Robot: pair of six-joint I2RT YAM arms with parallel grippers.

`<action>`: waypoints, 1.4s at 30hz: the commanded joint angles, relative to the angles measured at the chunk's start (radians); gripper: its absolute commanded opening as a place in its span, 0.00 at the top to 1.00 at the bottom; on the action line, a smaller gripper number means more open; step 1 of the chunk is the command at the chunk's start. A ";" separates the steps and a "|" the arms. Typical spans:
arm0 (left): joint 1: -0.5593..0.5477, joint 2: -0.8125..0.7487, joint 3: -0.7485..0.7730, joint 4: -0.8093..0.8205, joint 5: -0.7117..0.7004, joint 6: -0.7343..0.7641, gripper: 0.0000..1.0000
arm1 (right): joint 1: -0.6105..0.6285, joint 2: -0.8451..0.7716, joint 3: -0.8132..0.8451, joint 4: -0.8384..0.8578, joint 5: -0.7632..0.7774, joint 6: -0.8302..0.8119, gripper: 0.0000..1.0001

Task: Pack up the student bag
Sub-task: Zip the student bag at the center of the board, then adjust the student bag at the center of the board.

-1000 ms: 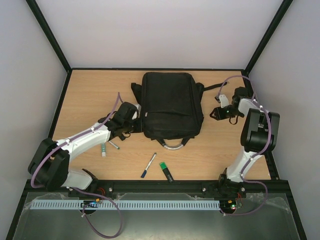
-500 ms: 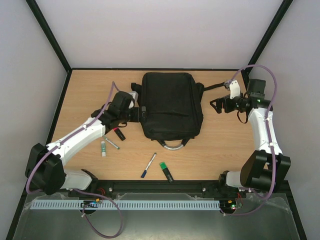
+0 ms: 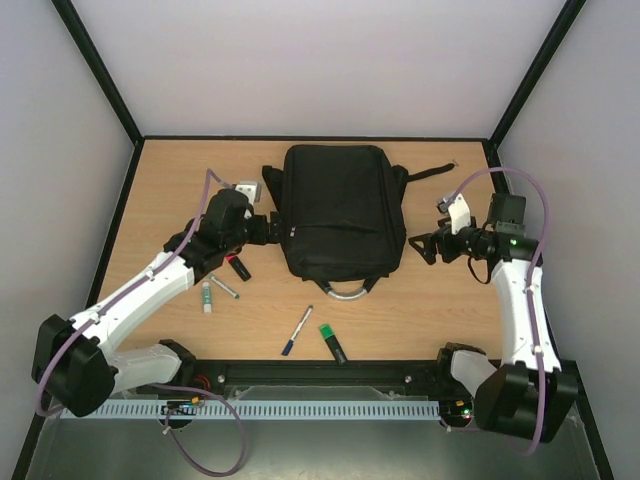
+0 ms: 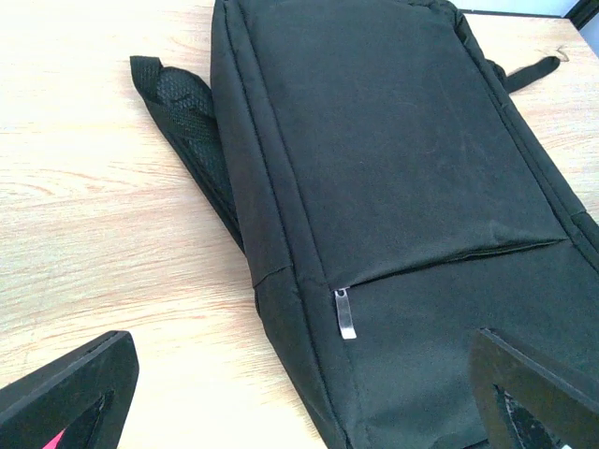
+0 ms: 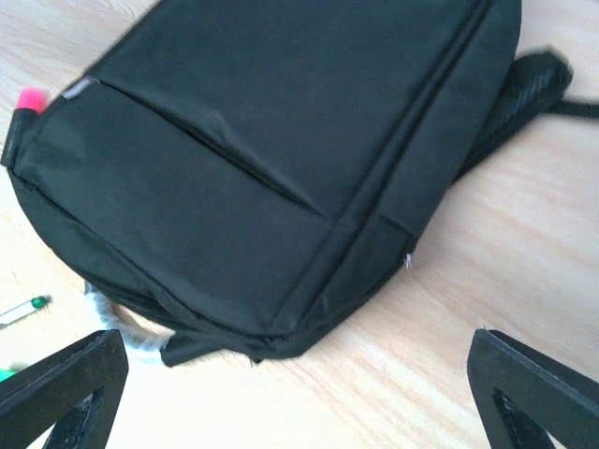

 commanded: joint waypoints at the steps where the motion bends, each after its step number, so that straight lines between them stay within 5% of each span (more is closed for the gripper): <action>1: 0.005 -0.045 -0.072 0.134 -0.003 0.007 0.01 | 0.045 -0.081 -0.045 0.126 0.015 0.025 0.01; 10: 0.019 0.166 0.051 -0.053 -0.310 -0.159 0.01 | 0.110 0.073 0.076 0.257 0.090 0.185 0.00; 13: 0.027 0.195 -0.017 0.141 -0.310 -0.156 0.01 | 0.110 0.158 0.067 0.340 -0.052 0.251 0.01; 17: 0.101 0.279 -0.057 0.424 -0.089 -0.227 0.01 | 0.110 0.328 0.105 0.289 -0.222 0.294 0.00; 21: 0.129 0.518 0.193 0.336 0.063 -0.172 0.01 | 0.111 0.343 0.031 0.313 -0.269 0.271 0.06; 23: 0.134 0.623 0.282 0.323 0.124 -0.154 0.01 | 0.111 0.335 -0.008 0.298 -0.305 0.240 0.00; 42: 0.055 1.069 0.727 0.303 0.408 -0.090 0.14 | 0.111 0.315 -0.078 0.433 -0.027 0.355 0.00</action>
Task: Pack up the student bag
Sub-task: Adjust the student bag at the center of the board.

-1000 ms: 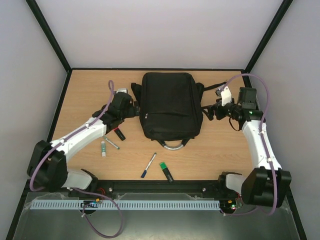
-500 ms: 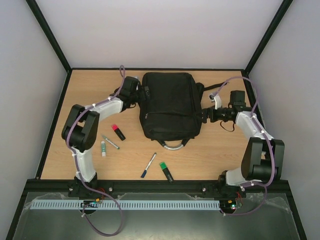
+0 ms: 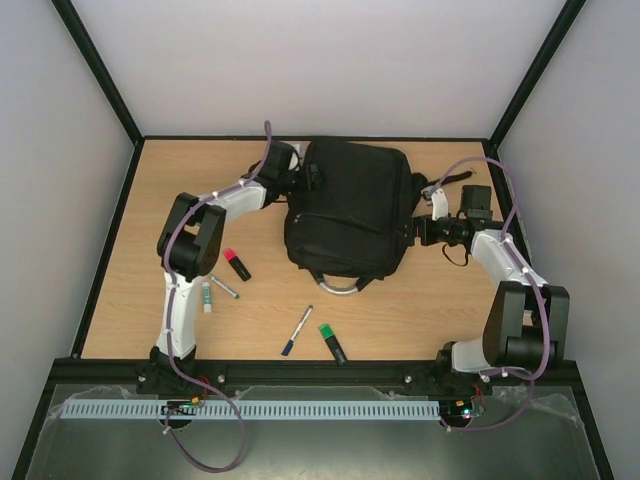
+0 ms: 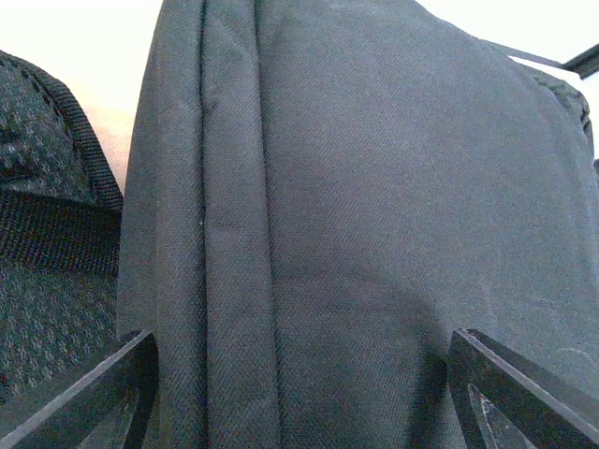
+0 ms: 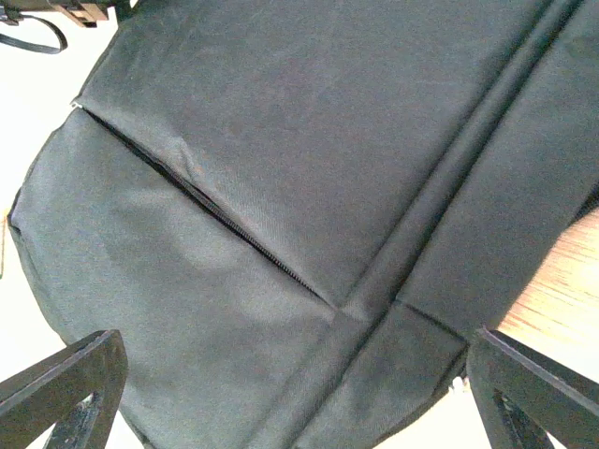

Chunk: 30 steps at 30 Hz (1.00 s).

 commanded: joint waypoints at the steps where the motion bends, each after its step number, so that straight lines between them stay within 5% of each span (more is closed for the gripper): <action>1: -0.093 0.120 0.139 -0.037 0.095 0.054 0.14 | 0.005 -0.011 -0.017 0.036 0.029 0.014 0.00; 5: -0.162 0.178 0.284 -0.128 0.039 0.119 0.14 | 0.003 -0.125 -0.056 -0.014 -0.099 -0.206 0.01; 9: -0.171 0.142 0.290 -0.166 -0.036 0.126 0.13 | 0.004 -0.253 -0.161 0.145 -0.038 -0.120 0.00; 12: -0.161 0.061 0.241 -0.174 -0.085 0.125 0.13 | 0.004 -0.249 -0.142 0.108 -0.032 -0.150 0.00; 22: -0.181 -0.391 -0.250 -0.010 -0.165 0.012 0.12 | 0.004 -0.256 -0.062 0.042 -0.012 -0.115 0.00; 25: -0.222 -0.509 -0.351 -0.050 -0.212 0.032 0.09 | 0.005 -0.258 0.026 -0.165 -0.127 -0.292 0.00; 30: -0.278 -0.674 -0.478 -0.156 -0.341 0.046 0.01 | 0.005 -0.282 0.047 -0.287 -0.068 -0.376 0.00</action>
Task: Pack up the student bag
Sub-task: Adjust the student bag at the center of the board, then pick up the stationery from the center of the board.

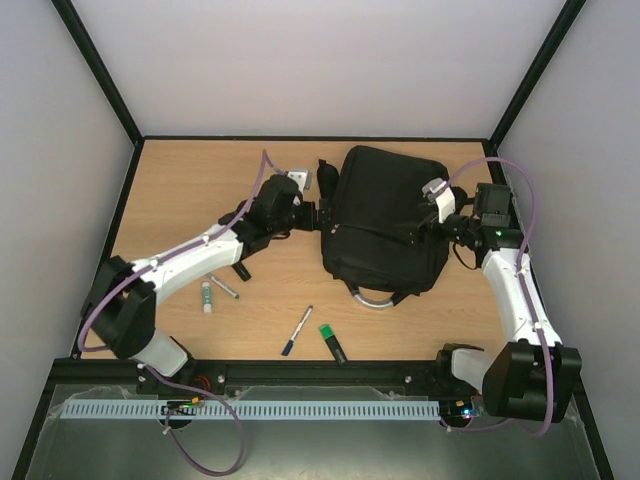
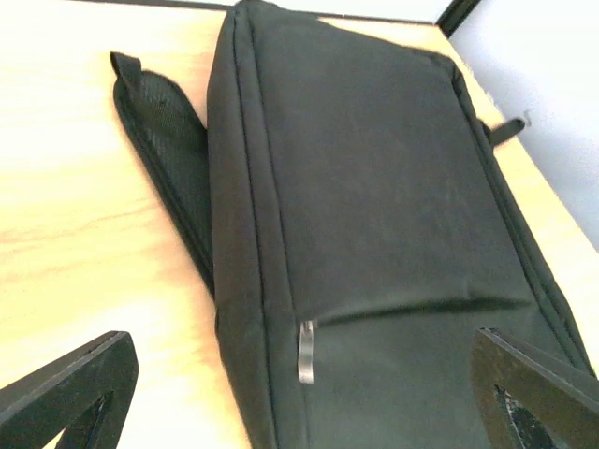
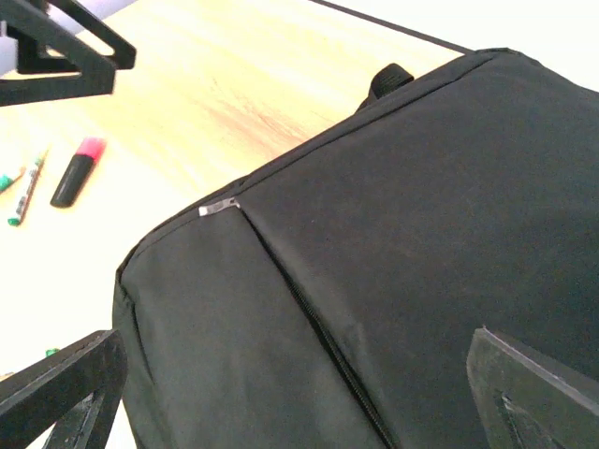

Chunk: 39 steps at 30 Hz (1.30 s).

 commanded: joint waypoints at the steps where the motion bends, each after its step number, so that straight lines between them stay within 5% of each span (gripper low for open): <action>1: -0.044 -0.099 -0.075 -0.145 -0.163 0.010 0.01 | 0.005 -0.050 0.004 -0.191 0.003 -0.162 0.01; 4: -0.057 -0.127 -0.086 -0.247 -0.169 0.040 0.01 | 0.005 -0.092 -0.030 -0.228 0.041 -0.279 0.01; 8: -0.118 -0.216 -0.192 -0.179 -0.131 0.101 0.01 | 0.005 -0.091 -0.030 -0.255 0.060 -0.340 0.01; 14: -0.212 -0.363 -0.300 -0.088 -0.046 0.155 0.01 | 0.005 -0.096 -0.005 -0.150 0.199 -0.172 0.01; 18: -0.335 -0.453 -0.319 -0.100 -0.244 0.098 0.01 | -0.001 -0.067 0.013 -0.038 0.369 -0.014 0.01; 23: -0.324 -0.393 -0.335 -0.247 -0.661 -0.113 0.01 | -0.021 0.011 0.107 -0.140 0.210 -0.006 0.00; 27: -0.304 -0.204 -0.277 -0.332 -0.625 -0.078 0.01 | -0.017 -0.001 0.099 -0.098 0.151 0.031 0.09; 31: -0.312 -0.247 -0.330 -0.267 -0.432 -0.151 0.08 | -0.014 0.014 0.067 -0.086 0.139 0.073 0.13; 39: -0.408 -0.270 -0.296 -0.438 -0.177 -0.305 0.29 | -0.014 -0.020 -0.093 0.000 0.169 0.075 0.20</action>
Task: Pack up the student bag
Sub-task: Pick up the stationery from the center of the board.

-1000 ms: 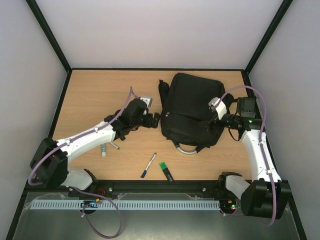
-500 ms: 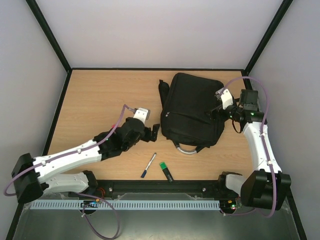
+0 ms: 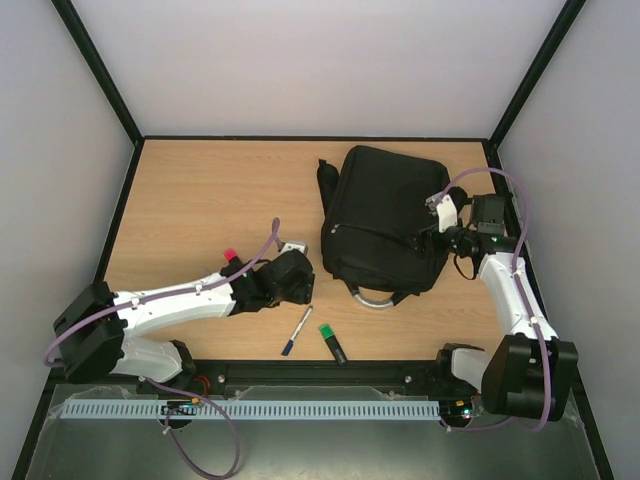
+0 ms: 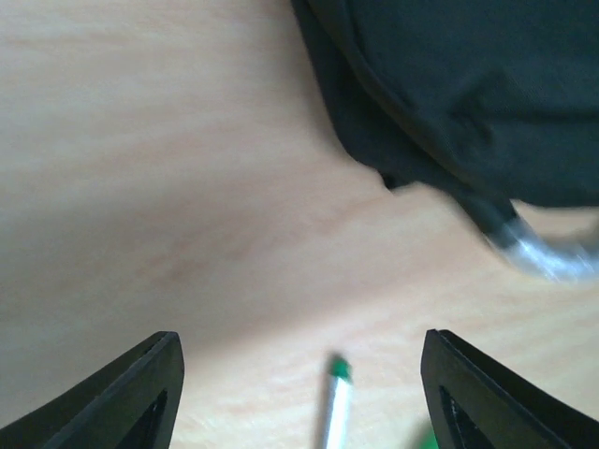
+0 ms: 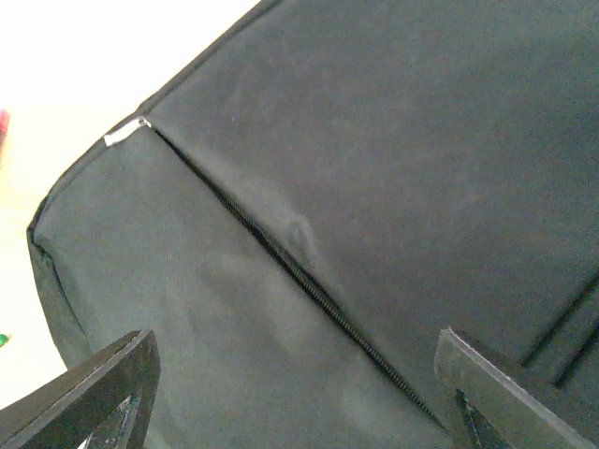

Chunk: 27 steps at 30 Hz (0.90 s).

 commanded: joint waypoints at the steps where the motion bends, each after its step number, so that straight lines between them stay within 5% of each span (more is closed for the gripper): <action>1: -0.085 -0.032 0.028 -0.118 0.151 -0.116 0.30 | 0.002 -0.020 -0.028 0.025 0.016 0.009 0.21; 13: -0.300 0.218 0.161 -0.201 0.180 -0.133 0.31 | 0.002 -0.020 -0.034 0.023 -0.001 0.026 0.25; 27: -0.387 0.471 0.327 -0.298 0.169 -0.100 0.28 | 0.002 -0.013 -0.031 0.010 -0.007 0.015 0.26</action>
